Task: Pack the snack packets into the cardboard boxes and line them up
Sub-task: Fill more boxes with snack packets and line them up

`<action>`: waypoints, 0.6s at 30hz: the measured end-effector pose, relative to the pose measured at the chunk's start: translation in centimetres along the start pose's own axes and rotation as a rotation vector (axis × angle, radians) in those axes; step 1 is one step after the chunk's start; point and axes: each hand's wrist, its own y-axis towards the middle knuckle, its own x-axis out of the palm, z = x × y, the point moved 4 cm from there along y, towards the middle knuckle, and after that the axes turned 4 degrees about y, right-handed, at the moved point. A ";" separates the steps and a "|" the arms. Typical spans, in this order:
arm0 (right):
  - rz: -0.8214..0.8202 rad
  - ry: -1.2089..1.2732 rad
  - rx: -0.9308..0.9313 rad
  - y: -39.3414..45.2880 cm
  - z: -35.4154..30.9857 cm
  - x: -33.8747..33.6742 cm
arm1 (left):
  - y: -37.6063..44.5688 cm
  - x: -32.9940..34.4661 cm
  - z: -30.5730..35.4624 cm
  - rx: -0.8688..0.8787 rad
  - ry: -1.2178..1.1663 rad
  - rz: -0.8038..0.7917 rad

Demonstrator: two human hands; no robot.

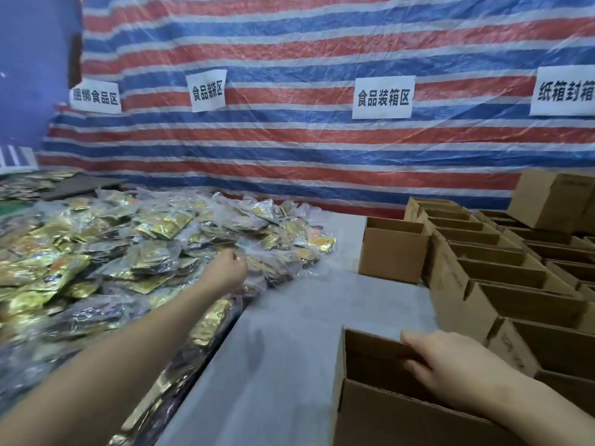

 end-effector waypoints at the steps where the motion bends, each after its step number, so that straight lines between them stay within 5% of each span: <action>1: -0.004 0.005 0.012 -0.1 0.0 0.0 | 1.3 -0.6 -1.7 -0.020 0.132 0.005; 5: 0.001 -0.011 0.026 -0.6 0.5 0.1 | 4.2 -1.4 -7.4 -0.089 0.463 0.007; 11: -0.016 -0.014 0.017 -0.6 0.6 0.1 | 3.2 2.3 -14.4 -0.354 0.631 -0.149; 18: 0.016 0.003 0.008 -0.5 0.8 0.1 | 2.1 1.8 -12.6 -0.136 0.841 -0.147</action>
